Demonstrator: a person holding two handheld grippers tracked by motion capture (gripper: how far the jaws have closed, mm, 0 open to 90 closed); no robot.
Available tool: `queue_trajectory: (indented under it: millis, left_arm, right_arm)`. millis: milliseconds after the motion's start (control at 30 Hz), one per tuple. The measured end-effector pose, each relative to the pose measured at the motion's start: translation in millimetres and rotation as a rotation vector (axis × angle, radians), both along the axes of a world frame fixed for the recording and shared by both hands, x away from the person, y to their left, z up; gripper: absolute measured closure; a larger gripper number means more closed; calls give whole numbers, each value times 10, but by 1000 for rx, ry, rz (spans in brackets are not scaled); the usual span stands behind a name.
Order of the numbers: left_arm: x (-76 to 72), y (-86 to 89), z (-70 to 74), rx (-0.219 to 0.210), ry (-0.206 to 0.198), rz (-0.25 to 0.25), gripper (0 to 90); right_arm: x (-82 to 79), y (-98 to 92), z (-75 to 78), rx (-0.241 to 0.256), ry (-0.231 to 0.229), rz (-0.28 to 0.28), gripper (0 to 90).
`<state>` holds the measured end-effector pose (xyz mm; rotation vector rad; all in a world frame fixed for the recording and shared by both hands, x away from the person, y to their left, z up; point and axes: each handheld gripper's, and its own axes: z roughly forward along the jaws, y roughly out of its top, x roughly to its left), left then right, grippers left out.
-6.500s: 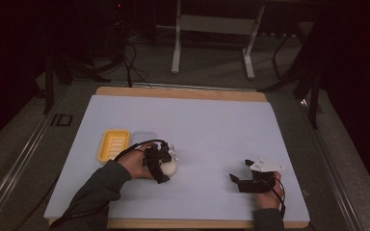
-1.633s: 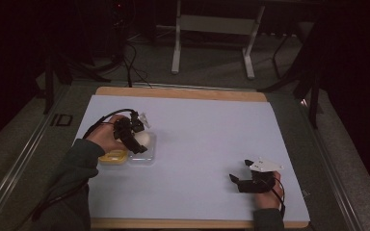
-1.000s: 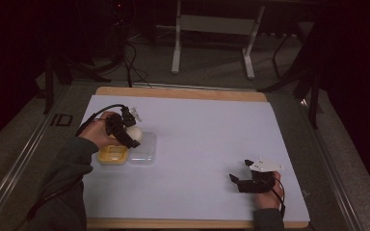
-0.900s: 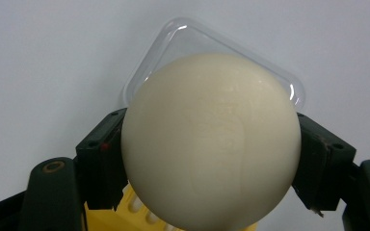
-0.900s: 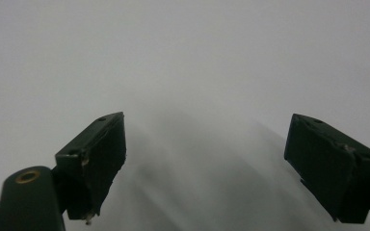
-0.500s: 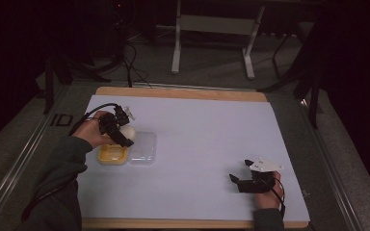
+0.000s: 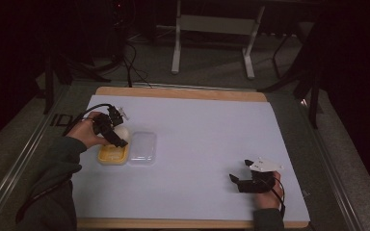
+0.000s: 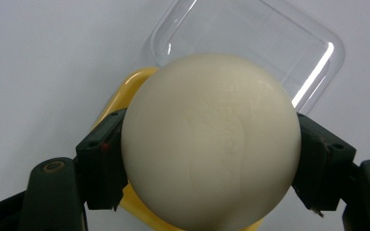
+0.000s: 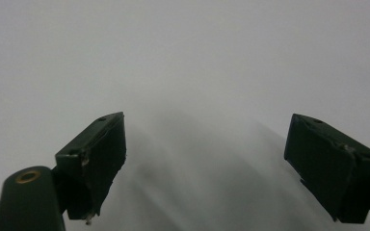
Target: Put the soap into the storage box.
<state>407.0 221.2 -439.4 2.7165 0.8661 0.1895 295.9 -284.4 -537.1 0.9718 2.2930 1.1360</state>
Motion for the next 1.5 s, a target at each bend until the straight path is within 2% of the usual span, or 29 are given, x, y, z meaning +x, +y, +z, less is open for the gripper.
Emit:
queue_trajectory:
  millis: [567,900,1200,1500]
  left_arm:
    - [14,81,-87,15,23,16,257]
    - [9,88,-208,36,47,24,257]
    - [17,82,-283,38,51,30,258]
    - [12,108,-351,60,55,35,257]
  right_arm:
    - [1,-1,0,1,1,0,145]
    - [0,0,0,0,0,0,145]
    - [0,1,-1,0,0,0,145]
    - [0,2,-1,-1,-1,0,145]
